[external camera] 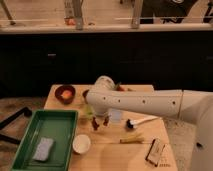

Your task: Place grapes in table surface

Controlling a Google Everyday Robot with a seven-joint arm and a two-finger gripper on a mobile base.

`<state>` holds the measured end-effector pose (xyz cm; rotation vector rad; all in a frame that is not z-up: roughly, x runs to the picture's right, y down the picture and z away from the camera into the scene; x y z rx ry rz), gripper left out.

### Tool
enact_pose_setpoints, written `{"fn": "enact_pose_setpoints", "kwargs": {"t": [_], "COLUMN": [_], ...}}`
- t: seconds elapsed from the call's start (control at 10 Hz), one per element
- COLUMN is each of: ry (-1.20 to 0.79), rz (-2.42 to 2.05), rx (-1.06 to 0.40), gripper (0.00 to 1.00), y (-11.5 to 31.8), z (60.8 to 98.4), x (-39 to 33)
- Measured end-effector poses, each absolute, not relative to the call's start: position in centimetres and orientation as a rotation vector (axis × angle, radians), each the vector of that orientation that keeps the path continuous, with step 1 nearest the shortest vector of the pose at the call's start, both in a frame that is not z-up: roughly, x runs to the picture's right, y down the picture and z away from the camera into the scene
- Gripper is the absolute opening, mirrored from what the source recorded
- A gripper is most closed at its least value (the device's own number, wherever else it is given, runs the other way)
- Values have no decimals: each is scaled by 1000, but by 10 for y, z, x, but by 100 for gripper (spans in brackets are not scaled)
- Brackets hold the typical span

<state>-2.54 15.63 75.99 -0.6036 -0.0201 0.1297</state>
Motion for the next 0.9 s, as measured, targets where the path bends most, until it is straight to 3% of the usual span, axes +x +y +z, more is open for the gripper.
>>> {"fn": "enact_pose_setpoints", "kwargs": {"t": [0.2, 0.5, 0.9], "ry": [-20, -20, -20], "rz": [130, 130, 130], "rx": [-604, -603, -604], "gripper": [64, 80, 80], "y": [156, 156, 156], "z": [760, 760, 760], "x": [-25, -25, -25]}}
